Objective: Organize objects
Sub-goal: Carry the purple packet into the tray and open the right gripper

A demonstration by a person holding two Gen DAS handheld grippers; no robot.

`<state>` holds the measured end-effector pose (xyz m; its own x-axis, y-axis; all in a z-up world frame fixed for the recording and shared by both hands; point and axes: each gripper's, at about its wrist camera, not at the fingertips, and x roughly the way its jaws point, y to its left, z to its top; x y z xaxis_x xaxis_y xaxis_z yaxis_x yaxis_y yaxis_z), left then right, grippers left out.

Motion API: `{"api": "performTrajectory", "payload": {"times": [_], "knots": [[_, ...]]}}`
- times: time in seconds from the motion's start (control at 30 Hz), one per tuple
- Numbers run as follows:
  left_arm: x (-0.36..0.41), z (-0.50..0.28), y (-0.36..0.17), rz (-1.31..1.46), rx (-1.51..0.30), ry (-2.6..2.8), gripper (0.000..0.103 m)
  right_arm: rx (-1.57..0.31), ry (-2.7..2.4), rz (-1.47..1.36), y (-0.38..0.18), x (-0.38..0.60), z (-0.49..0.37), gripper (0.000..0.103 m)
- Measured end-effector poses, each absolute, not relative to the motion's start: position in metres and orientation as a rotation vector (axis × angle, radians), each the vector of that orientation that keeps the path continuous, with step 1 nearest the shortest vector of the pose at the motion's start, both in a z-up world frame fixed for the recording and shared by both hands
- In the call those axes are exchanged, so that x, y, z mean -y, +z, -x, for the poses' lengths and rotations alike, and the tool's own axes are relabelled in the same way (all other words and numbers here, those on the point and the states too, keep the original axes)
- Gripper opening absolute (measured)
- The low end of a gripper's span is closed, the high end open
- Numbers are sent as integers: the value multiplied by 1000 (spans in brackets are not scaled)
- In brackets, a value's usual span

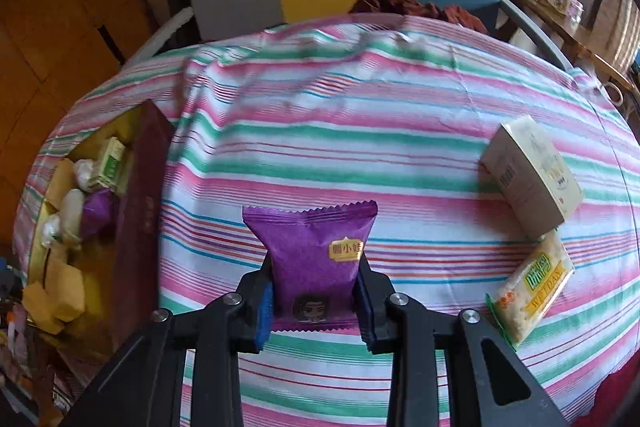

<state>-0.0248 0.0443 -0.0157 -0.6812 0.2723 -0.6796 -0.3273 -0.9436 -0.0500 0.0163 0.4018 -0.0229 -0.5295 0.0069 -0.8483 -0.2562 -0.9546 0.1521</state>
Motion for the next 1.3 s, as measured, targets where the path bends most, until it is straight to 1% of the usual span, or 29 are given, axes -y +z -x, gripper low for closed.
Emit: {"api": "performTrajectory", "payload": {"times": [0.13, 0.23, 0.5, 0.7, 0.8, 0.93, 1.0, 1.07, 1.2, 1.3], "knots": [[-41, 24, -15, 1036, -94, 2622, 85, -307, 2748, 1435, 3, -342, 3, 33], [-37, 24, -15, 1037, -77, 2630, 85, -259, 2824, 1487, 5, -303, 17, 33], [-24, 28, -18, 1058, -43, 2652, 86, -107, 2882, 1654, -14, -227, 43, 33], [-17, 29, -21, 1066, -14, 2665, 87, 128, 2762, 1779, -50, -191, 68, 33], [-13, 29, -21, 1067, -1, 2673, 89, 121, 2730, 1871, -68, -178, 78, 33], [-8, 29, -21, 1070, 4, 2682, 89, 122, 2779, 1954, -78, -158, 73, 33], [-6, 30, -21, 1075, 10, 2689, 89, 121, 2790, 1933, -78, -156, 70, 34], [-5, 30, -22, 1082, 19, 2690, 89, 81, 2795, 1920, -77, -160, 70, 34], [-4, 29, -23, 1080, 18, 2692, 89, 35, 2820, 1855, -71, -169, 66, 42], [-5, 28, -22, 1076, 13, 2691, 90, 0, 2841, 1803, -62, -176, 62, 44]]}}
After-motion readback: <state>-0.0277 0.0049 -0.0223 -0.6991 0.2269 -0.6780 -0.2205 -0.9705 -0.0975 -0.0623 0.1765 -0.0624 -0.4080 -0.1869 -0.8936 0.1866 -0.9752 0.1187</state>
